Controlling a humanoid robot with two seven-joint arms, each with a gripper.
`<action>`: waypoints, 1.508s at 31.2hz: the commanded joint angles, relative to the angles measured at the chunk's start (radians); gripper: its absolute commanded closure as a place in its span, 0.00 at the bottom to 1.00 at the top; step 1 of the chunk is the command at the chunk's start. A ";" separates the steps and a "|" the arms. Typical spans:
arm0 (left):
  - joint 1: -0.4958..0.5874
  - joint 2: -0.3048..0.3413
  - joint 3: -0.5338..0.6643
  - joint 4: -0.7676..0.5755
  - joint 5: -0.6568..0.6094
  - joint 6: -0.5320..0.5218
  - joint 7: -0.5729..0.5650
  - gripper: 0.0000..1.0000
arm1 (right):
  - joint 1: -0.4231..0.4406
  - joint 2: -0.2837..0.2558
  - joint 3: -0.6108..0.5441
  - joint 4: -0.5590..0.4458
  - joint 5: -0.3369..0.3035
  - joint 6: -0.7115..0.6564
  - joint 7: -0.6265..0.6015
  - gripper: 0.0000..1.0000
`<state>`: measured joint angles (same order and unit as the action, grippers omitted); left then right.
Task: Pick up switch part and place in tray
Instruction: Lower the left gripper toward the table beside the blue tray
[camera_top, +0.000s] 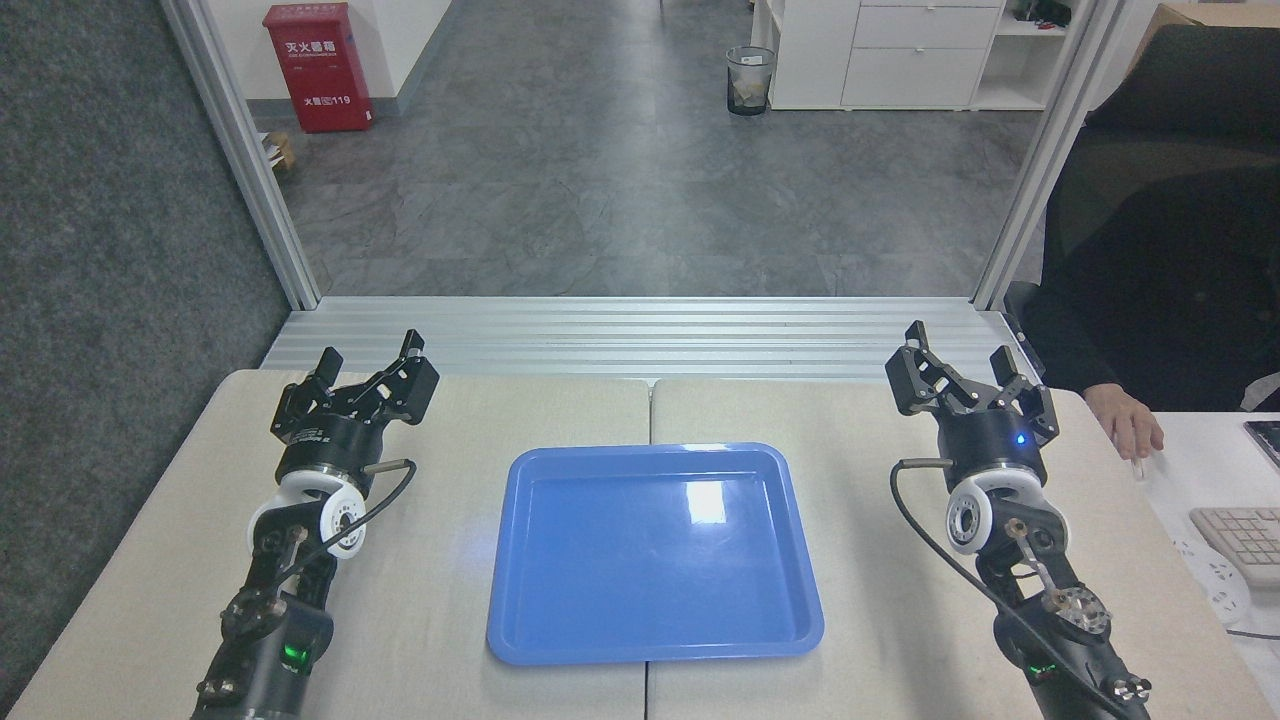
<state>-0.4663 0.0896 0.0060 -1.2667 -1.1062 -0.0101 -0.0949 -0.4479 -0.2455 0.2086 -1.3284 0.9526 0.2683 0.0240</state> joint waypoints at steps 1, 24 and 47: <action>-0.014 0.004 0.019 0.013 -0.012 0.004 -0.009 0.00 | 0.000 0.000 0.000 0.000 0.000 0.000 0.001 0.00; -0.012 0.074 0.018 -0.026 -0.024 0.010 -0.069 0.01 | 0.000 0.000 0.000 0.000 0.000 0.000 0.001 0.00; -0.008 0.079 0.017 -0.019 -0.027 -0.080 -0.035 0.02 | 0.000 0.000 0.000 0.000 0.000 0.000 0.001 0.00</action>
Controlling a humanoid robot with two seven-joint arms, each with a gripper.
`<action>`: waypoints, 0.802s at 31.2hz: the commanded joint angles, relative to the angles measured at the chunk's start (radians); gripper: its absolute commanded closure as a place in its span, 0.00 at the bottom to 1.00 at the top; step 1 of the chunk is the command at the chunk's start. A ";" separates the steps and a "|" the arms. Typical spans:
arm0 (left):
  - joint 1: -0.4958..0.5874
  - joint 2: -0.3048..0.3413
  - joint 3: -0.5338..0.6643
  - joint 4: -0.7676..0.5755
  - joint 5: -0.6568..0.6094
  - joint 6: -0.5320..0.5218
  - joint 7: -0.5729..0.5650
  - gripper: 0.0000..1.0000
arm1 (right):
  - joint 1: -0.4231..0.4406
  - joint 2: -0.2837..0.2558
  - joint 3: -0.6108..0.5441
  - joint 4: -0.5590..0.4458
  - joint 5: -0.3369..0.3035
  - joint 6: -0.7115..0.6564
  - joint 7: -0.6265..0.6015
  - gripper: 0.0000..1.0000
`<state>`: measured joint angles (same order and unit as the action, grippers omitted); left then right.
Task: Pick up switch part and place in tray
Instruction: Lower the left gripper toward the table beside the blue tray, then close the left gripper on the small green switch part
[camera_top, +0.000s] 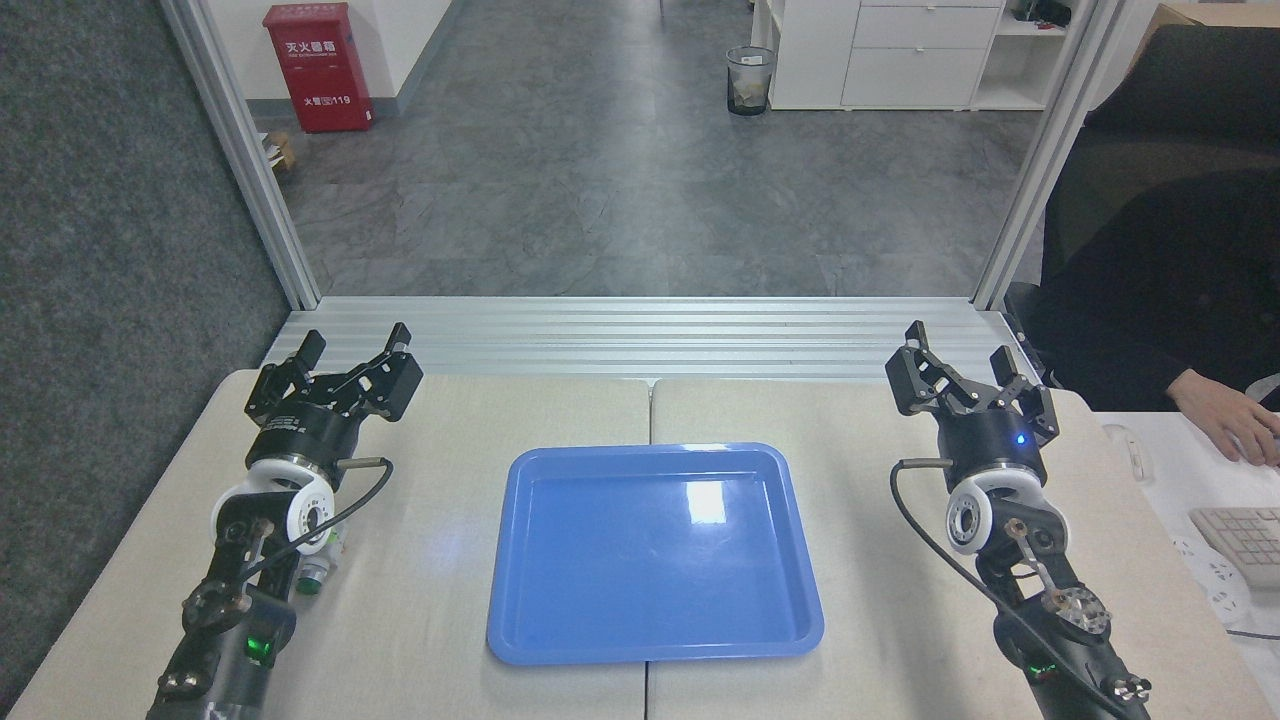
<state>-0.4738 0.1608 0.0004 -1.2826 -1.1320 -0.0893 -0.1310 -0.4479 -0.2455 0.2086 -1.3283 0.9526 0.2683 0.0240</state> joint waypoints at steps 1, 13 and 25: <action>0.000 0.008 0.023 -0.003 -0.003 -0.001 0.001 0.02 | 0.000 0.000 0.000 0.000 0.000 0.000 0.001 0.00; 0.003 0.005 0.023 -0.006 -0.023 -0.001 -0.001 0.02 | 0.000 0.000 0.000 0.000 0.000 0.000 0.001 0.00; 0.228 -0.144 -0.030 -0.083 -0.282 0.086 0.051 0.02 | 0.000 0.000 0.000 0.000 0.000 0.000 0.001 0.00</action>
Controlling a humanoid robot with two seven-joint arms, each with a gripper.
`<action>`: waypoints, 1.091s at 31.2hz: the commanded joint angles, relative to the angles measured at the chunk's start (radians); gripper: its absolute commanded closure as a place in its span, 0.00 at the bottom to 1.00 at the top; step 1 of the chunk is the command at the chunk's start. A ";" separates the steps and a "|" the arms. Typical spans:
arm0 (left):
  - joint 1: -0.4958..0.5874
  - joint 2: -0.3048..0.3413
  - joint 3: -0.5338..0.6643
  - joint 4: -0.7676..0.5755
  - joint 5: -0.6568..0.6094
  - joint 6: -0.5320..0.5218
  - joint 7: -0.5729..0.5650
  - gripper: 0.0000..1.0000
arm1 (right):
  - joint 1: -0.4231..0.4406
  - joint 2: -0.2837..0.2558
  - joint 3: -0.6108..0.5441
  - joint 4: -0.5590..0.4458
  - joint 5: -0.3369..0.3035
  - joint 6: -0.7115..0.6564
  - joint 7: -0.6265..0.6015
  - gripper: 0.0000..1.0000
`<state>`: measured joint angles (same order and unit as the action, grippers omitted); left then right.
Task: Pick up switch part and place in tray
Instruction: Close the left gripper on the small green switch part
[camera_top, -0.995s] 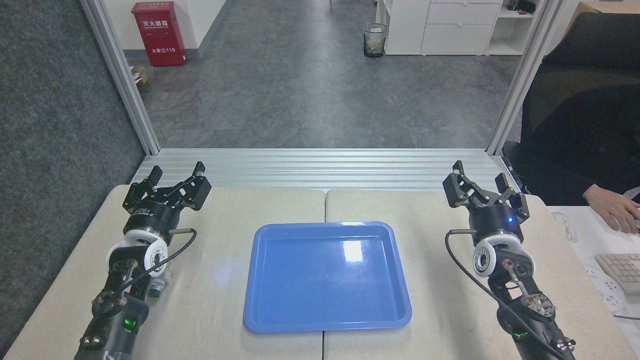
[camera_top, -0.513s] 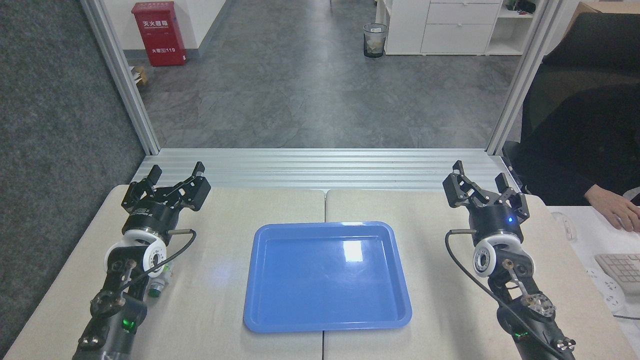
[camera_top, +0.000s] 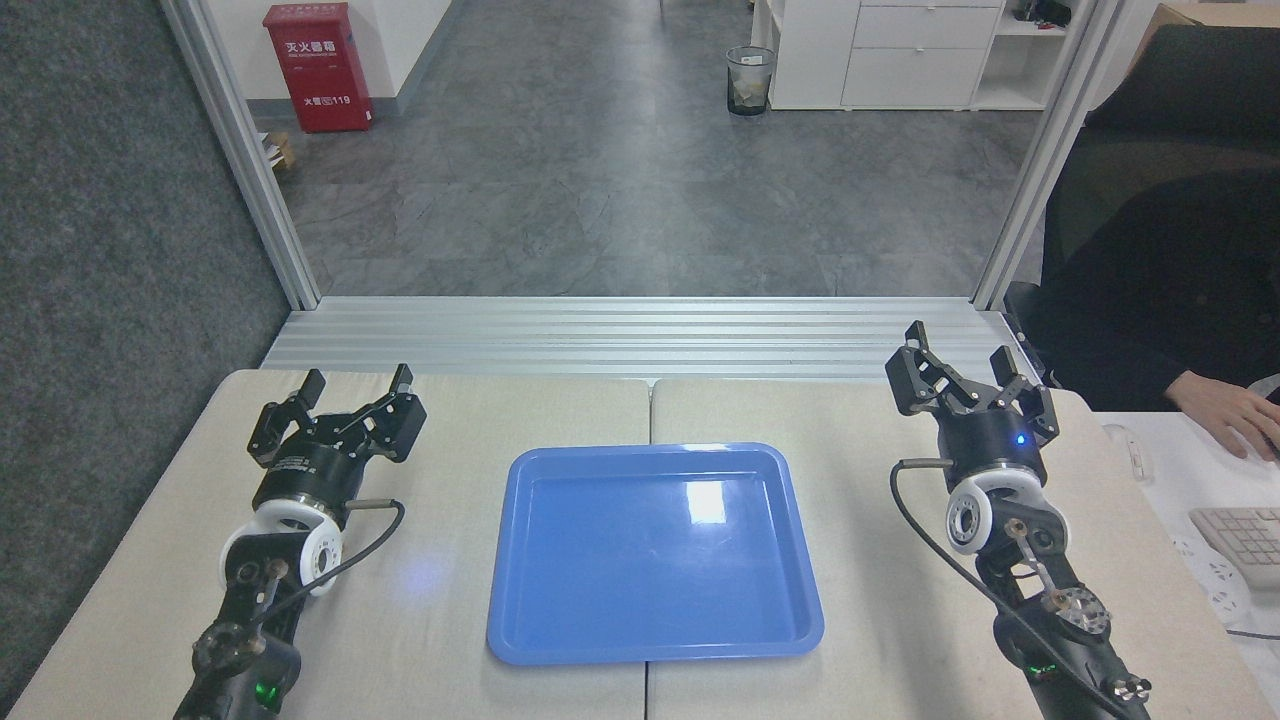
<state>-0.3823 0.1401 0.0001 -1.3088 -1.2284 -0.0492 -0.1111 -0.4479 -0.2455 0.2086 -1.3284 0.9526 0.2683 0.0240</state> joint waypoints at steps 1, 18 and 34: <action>0.154 -0.131 -0.031 -0.053 -0.206 0.051 0.040 0.02 | 0.000 0.000 0.000 0.000 0.000 0.000 0.000 0.00; 0.191 -0.019 -0.014 0.238 -0.209 0.048 0.301 0.01 | 0.000 0.000 0.000 0.000 0.000 0.000 0.000 0.00; 0.143 0.076 -0.005 0.365 -0.192 0.046 0.340 0.01 | 0.000 0.000 0.000 0.000 0.000 0.000 0.000 0.00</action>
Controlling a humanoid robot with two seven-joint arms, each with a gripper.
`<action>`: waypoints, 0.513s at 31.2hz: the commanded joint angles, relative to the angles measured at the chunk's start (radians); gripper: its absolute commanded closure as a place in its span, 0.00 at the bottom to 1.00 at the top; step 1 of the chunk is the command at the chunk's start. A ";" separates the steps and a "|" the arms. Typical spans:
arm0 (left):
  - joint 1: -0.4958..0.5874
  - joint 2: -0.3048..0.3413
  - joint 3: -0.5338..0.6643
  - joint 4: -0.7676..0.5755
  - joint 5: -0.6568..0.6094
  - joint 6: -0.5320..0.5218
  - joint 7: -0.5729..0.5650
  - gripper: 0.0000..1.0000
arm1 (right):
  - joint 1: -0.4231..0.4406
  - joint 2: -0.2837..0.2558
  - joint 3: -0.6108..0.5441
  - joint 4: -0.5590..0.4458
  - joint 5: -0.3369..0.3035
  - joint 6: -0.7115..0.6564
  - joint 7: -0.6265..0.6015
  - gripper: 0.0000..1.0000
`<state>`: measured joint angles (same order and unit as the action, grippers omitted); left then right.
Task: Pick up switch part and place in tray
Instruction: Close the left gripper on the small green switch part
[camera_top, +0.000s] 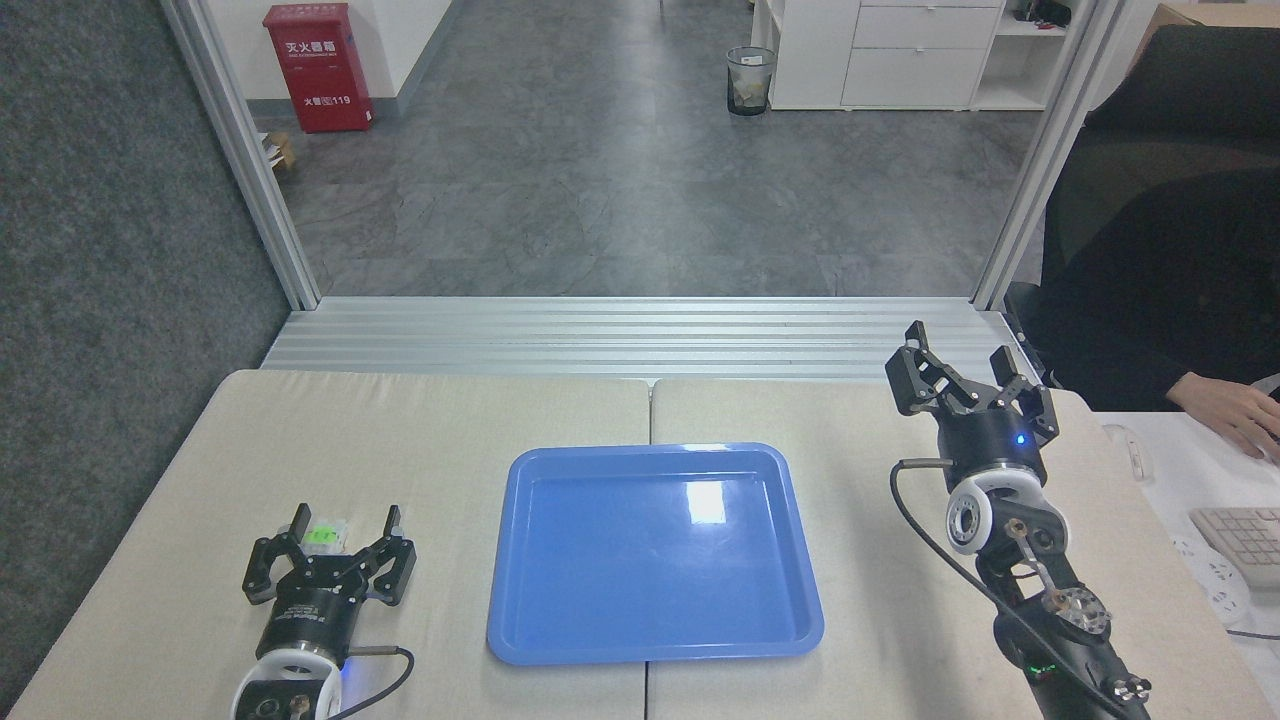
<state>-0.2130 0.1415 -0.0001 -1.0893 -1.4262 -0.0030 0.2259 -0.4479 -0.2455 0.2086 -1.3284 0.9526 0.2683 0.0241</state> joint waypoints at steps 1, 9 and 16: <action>-0.035 0.084 -0.005 0.160 0.006 -0.002 0.003 0.01 | 0.000 0.000 0.000 0.000 0.000 0.000 0.000 0.00; -0.059 0.101 -0.008 0.236 0.049 -0.005 0.003 0.01 | 0.000 0.000 0.000 0.000 0.000 0.000 0.000 0.00; -0.059 0.102 -0.009 0.322 0.064 -0.029 -0.002 0.16 | 0.000 0.000 0.000 0.000 0.000 0.000 0.000 0.00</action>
<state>-0.2598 0.2004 0.0000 -0.9439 -1.3864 -0.0152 0.2281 -0.4479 -0.2455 0.2086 -1.3285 0.9526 0.2683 0.0240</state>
